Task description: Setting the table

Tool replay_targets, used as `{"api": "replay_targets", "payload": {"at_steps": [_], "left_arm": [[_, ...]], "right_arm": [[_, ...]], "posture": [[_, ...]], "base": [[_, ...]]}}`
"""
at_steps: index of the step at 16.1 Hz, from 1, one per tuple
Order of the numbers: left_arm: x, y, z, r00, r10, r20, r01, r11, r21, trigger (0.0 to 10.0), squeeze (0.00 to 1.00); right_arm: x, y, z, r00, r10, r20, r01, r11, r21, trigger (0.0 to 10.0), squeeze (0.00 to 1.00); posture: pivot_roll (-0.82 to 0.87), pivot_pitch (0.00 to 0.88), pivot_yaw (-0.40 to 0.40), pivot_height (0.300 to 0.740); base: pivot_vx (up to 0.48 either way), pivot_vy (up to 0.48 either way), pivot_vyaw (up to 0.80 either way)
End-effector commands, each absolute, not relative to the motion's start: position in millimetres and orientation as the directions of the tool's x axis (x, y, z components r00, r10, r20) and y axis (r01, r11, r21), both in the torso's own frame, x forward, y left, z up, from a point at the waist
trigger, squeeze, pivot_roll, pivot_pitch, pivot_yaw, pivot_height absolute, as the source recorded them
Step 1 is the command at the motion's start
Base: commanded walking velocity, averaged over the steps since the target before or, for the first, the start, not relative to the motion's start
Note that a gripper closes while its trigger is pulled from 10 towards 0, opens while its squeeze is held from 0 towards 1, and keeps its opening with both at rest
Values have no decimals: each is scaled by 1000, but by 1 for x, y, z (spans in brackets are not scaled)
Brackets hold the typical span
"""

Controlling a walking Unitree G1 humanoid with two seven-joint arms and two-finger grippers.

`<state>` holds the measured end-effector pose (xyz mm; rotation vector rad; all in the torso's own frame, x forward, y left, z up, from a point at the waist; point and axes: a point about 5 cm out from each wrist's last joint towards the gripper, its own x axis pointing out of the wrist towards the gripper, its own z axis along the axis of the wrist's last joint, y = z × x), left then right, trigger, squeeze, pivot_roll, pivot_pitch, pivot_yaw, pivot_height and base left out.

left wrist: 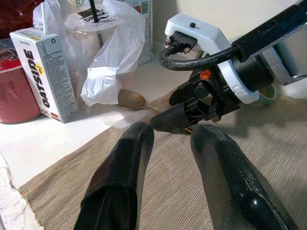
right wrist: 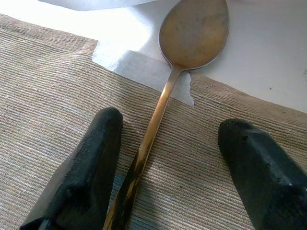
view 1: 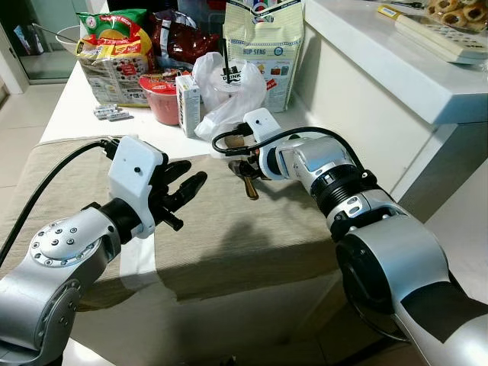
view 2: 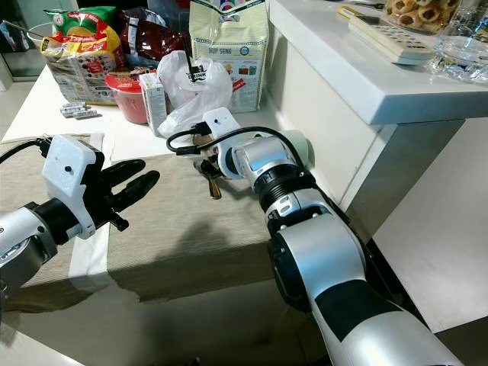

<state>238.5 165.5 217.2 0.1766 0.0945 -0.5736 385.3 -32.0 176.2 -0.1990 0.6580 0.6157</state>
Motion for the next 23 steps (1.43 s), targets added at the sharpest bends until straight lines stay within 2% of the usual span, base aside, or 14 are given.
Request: {"api": "replay_targets", "payload": {"at_steps": [1, 12, 15, 18, 19, 23], "left_arm": [[238, 161, 221, 825, -551, -127, 566, 810, 154, 10000, 0], [237, 161, 221, 823, -553, -128, 568, 808, 158, 10000, 0], [237, 161, 222, 823, -554, -126, 568, 808, 159, 10000, 0], [239, 161, 223, 824, -552, -123, 566, 809, 160, 10000, 0], [239, 161, 223, 822, -556, -123, 569, 806, 162, 10000, 0], [240, 162, 224, 824, -553, -121, 566, 808, 163, 10000, 0]], "right_arm": [[366, -32, 135, 479, 442, -758, -598, 797, 86, 10000, 0], [365, -29, 135, 493, 441, -750, -593, 801, 81, 10000, 0], [371, -29, 139, 567, 424, -706, -587, 809, 14, 10000, 0], [381, -27, 164, 620, 464, -633, -591, 807, 12, 10000, 0], [386, -32, 168, 658, 437, -613, -558, 830, -8, 10000, 0], [376, -33, 154, 569, 456, -684, -502, 852, 150, 10000, 0]], "posture": [[-88, 4, -52, 740], [-85, 7, -51, 740], [-82, 6, -51, 740], [-87, 3, -45, 740], [-87, 3, -43, 740], [-86, 7, -43, 740]], "base": [[0, 0, 0], [0, 0, 0], [0, 0, 0], [0, 0, 0], [0, 0, 0], [0, 0, 0]]}}
